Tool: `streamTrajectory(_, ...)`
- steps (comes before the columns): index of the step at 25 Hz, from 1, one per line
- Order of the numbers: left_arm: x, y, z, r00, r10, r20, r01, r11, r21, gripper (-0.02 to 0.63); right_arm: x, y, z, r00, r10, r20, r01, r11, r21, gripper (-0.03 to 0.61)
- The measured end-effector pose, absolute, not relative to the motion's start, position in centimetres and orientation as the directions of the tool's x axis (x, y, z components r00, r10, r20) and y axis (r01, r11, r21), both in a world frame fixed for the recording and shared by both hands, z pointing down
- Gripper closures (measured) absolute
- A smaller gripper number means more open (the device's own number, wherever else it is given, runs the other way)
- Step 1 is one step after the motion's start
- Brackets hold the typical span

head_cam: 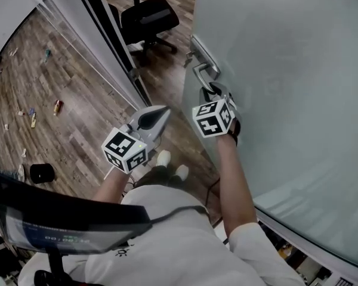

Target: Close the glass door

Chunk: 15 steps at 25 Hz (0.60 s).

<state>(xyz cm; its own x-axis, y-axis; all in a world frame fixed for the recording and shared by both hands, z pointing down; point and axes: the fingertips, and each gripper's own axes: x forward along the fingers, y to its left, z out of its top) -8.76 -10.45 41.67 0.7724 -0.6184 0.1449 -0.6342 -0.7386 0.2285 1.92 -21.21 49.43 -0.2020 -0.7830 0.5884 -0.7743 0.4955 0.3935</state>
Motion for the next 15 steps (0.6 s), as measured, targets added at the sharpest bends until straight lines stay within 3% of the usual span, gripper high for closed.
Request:
streamTrajectory(9, -17.9, -7.3, 39.9, 0.780, -0.618, 0.097, -0.622, -0.748, 0.231, 0.609, -5.6, -16.7, 48.0, -0.223, -0.790, 0.572, -0.743, 0.517, 0.424, 0.472)
streamTrajectory(15, -18.2, -6.9, 40.1, 0.793, -0.603, 0.091, -0.606, -0.764, 0.222, 0.609, -5.0, -14.8, 48.4, -0.255, -0.780, 0.571, -0.734, 0.540, 0.411, 0.472)
